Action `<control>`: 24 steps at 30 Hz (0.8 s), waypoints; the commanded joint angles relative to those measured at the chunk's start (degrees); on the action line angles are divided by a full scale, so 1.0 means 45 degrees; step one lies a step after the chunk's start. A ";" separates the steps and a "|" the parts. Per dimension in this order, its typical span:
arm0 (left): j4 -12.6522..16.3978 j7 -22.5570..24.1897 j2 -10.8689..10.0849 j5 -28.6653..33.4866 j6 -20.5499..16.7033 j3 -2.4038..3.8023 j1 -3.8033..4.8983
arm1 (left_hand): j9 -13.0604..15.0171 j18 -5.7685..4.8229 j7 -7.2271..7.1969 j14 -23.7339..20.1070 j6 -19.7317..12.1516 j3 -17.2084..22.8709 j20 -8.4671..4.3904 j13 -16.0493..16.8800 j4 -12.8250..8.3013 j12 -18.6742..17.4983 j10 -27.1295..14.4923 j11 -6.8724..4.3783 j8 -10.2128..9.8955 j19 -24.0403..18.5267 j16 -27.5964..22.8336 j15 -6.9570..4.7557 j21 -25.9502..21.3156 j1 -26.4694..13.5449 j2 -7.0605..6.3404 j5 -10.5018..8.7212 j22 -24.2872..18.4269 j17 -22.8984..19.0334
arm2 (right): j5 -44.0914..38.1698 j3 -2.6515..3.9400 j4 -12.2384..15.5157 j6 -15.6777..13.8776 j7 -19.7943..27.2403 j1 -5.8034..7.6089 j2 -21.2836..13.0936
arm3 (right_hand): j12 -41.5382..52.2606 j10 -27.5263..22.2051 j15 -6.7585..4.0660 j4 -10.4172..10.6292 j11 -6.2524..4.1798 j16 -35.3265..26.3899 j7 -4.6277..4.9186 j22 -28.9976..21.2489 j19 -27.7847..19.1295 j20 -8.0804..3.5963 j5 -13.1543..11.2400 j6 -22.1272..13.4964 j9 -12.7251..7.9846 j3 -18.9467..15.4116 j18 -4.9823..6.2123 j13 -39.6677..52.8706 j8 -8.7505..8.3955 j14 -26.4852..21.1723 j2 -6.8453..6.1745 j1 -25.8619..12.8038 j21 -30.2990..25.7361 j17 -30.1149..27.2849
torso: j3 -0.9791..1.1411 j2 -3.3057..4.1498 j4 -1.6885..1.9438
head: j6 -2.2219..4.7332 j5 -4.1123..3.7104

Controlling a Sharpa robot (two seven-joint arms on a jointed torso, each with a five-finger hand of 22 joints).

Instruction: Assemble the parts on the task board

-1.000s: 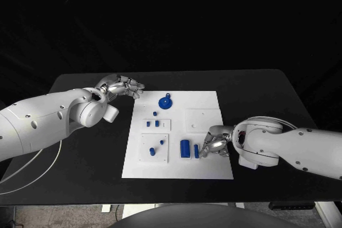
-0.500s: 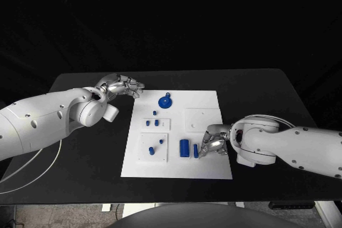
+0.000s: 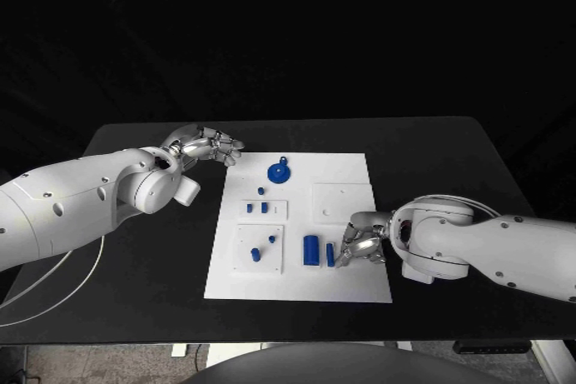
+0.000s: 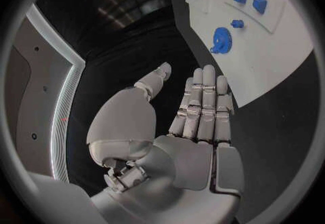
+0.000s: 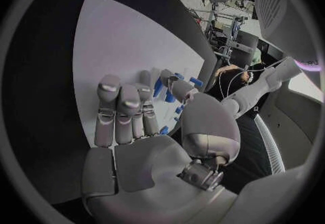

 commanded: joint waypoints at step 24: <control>0.0022 0.0084 0.0023 -0.0044 0.0189 -0.0007 0.0006 | -0.0015 -0.0053 -0.0008 0.0076 -0.0106 0.0009 0.0031 0.0020 0.0089 -0.0047 -0.0075 0.0007 0.0033 0.0023 -0.0081 0.0013 -0.0056 -0.0001 0.0010 -0.0036 0.0031 0.0030 | -0.0019 -0.0018 0.0018 0.0464 0.0407 -0.0034 0.0128 | 0.0047 0.0009 -0.0067 0.0732 -0.0022 0.0023 0.0097 0.0178 -0.0001 -0.0087 -0.0261 -0.0111 -0.0016 0.0290 0.0187 0.0022 -0.0057 0.0012 0.0229 -0.0597 -0.0009 0.0011 | -0.0004 0.0001 0.0005 | 0.0009 -0.0080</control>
